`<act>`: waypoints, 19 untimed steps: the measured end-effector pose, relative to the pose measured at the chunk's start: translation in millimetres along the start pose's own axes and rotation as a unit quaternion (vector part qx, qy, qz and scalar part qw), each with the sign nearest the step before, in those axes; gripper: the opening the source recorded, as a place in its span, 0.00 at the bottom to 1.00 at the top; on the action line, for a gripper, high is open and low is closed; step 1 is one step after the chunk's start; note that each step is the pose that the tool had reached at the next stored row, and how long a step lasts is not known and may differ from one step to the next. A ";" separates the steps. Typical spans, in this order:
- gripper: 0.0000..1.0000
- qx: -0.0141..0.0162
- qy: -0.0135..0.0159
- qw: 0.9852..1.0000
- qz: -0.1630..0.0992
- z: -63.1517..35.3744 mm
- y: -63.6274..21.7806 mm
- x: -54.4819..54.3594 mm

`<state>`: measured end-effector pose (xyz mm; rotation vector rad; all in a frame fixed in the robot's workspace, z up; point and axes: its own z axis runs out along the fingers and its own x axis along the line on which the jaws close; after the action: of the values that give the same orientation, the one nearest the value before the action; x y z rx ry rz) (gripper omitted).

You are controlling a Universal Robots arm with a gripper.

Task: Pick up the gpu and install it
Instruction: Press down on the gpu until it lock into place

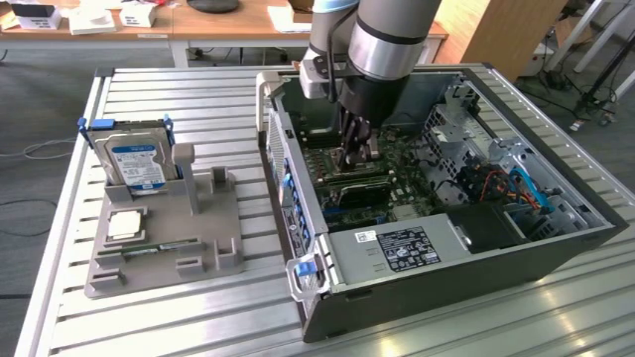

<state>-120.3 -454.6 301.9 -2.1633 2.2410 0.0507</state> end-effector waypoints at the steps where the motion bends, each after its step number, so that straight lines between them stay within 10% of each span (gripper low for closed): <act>1: 0.11 0.000 0.000 1.000 0.000 -1.5 0.0 -0.1; 19: 0.11 0.000 0.000 1.000 0.000 -2.7 -17.9 -0.7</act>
<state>-102.4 -454.6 304.6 -2.1634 2.2410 0.0507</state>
